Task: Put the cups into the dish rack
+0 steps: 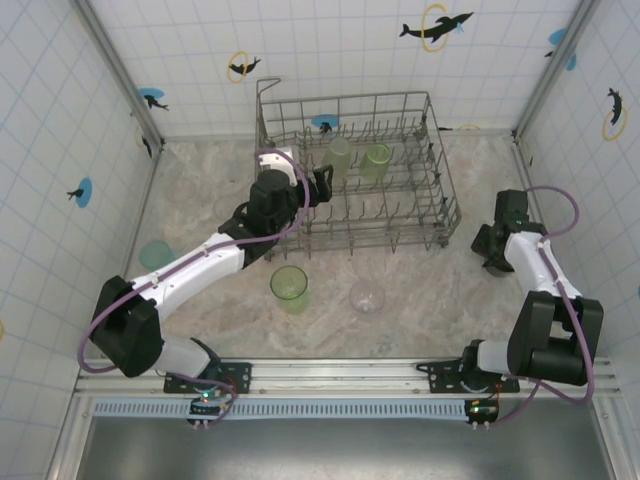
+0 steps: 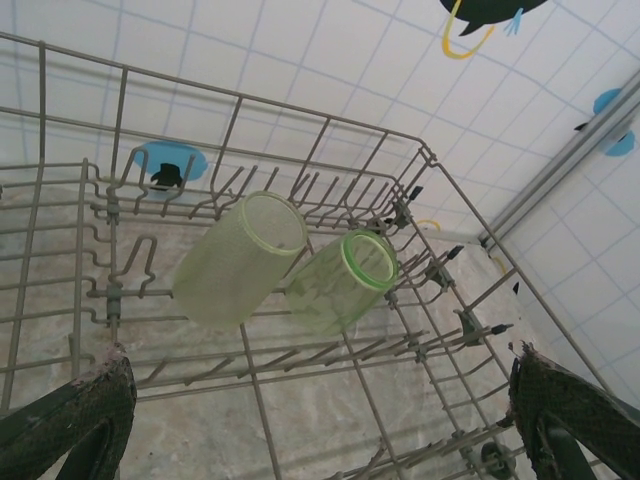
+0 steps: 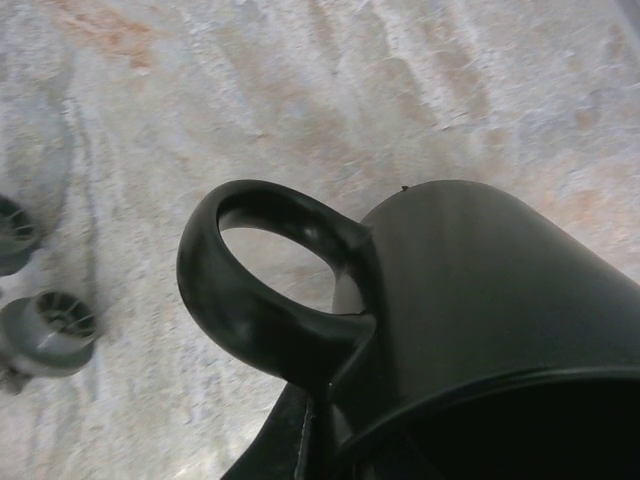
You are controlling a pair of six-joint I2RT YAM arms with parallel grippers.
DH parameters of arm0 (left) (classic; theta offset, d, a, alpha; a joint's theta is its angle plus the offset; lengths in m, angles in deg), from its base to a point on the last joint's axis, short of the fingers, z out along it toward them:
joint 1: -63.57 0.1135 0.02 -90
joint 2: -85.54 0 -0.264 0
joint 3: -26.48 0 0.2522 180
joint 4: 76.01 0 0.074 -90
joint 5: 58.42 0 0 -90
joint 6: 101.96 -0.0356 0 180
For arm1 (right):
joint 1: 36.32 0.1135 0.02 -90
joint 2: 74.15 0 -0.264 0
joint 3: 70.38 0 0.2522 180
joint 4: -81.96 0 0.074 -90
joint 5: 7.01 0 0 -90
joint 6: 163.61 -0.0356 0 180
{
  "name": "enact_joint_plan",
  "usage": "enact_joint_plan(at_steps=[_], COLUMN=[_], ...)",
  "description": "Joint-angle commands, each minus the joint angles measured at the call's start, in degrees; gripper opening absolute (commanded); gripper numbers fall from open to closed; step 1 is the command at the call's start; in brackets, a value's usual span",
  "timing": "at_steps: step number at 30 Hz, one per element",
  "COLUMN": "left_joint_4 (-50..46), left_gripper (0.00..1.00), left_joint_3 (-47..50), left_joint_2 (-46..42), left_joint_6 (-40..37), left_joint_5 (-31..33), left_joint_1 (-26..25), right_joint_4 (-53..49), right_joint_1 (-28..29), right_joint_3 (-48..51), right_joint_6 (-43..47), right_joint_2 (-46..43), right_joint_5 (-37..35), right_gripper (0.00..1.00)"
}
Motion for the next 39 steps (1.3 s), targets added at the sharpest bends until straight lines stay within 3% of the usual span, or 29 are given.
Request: enact_joint_plan(at_steps=[1,10,20,27,32,39], left_joint_4=[-1.0,-4.4,-4.1,-8.2,-9.3,-13.2], left_gripper=[0.98,0.98,0.98,0.98,0.98,0.98], left_joint_3=[-1.6,-3.6,-4.1,-6.9,-6.9,-7.5], left_joint_2=[-0.2,0.7,0.5,1.1,0.8,0.8], left_joint_6=[0.0,-0.1,-0.3,0.1,0.0,2.0], left_joint_5=[1.5,2.7,3.8,5.7,6.6,5.8], left_joint_1=[-0.4,-0.4,-0.4,-0.4,-0.3,1.6], right_joint_4=[-0.3,0.2,-3.8,-2.1,-2.2,-0.2], right_joint_1=[0.1,0.1,0.6,1.1,4.0,12.4], right_joint_3=[-0.4,-5.6,-16.3,-24.3,-30.2,-35.0], right_joint_6=[-0.5,-3.3,-2.6,-4.8,-6.2,-6.9], right_joint_2=[-3.7,-10.7,-10.4,-10.4,-8.4,-5.8], right_joint_5=[2.9,7.2,6.9,12.4,14.2,12.7], right_gripper=[0.0,0.0,0.0,0.0,0.0,0.0])
